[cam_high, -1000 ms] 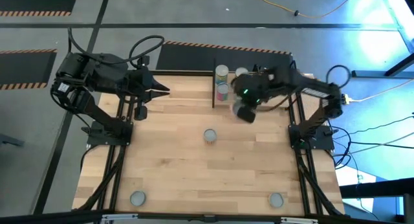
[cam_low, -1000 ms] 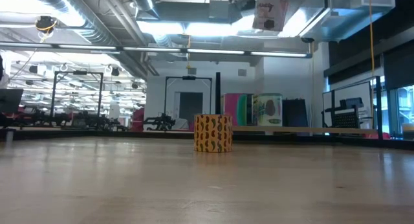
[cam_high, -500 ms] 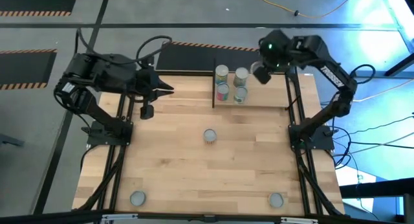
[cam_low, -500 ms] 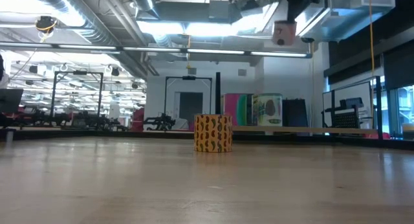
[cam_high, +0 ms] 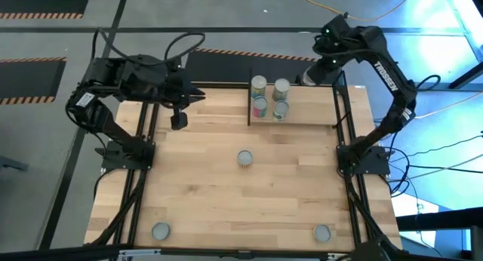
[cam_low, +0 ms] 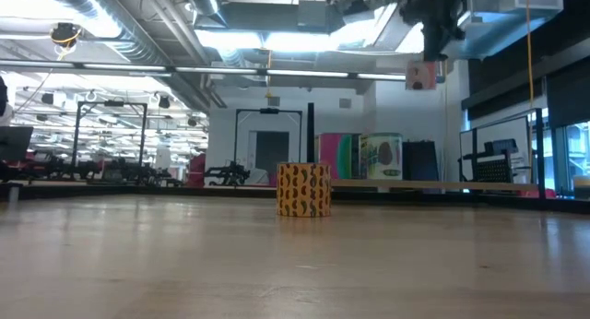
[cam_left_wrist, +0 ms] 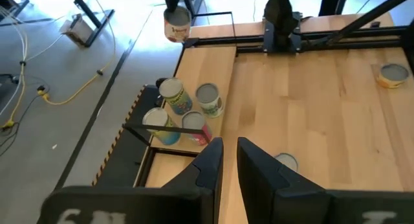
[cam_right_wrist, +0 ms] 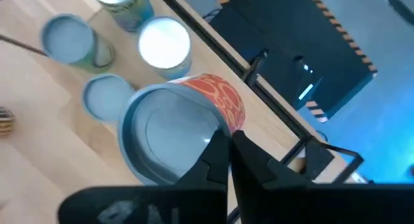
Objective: Pick and place cans onto a shelf
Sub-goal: Put the canned saucy meatballs on the shelf
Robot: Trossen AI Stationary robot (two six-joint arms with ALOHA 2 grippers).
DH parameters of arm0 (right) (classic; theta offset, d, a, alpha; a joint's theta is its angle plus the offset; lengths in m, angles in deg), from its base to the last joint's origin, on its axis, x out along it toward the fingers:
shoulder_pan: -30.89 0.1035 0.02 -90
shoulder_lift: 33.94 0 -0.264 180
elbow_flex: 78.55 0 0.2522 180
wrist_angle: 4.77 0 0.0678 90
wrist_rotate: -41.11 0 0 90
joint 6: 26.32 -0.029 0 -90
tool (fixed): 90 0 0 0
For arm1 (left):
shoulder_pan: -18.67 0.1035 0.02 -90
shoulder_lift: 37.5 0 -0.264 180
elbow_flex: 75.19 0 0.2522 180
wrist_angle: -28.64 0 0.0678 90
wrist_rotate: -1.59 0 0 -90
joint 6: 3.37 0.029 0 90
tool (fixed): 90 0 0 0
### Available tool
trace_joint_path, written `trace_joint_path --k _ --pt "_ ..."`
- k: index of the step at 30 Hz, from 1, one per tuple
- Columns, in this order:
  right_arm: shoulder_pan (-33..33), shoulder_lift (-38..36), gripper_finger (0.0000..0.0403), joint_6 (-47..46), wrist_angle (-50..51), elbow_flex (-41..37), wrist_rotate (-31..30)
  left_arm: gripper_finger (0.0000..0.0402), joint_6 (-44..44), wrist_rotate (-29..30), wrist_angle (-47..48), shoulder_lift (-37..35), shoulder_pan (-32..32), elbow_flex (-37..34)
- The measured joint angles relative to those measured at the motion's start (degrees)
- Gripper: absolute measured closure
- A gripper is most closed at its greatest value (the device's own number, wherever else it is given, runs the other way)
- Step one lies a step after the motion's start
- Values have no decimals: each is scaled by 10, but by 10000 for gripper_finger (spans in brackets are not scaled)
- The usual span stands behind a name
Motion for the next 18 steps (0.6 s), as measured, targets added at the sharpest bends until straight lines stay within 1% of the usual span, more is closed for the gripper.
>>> trace_joint_path --k 3,7,12,18 --pt "-13 0 397 5 -54 -56 3 364 0 -1 0 0 8 0" --pt "-22 -1 397 18 -105 -122 33 364 0 0 0 0 19 0" --pt "-33 -1 397 30 -154 -199 34 364 0 0 0 0 32 0" --pt "-57 -1 397 34 -251 -279 34 364 0 -1 -1 0 46 0"
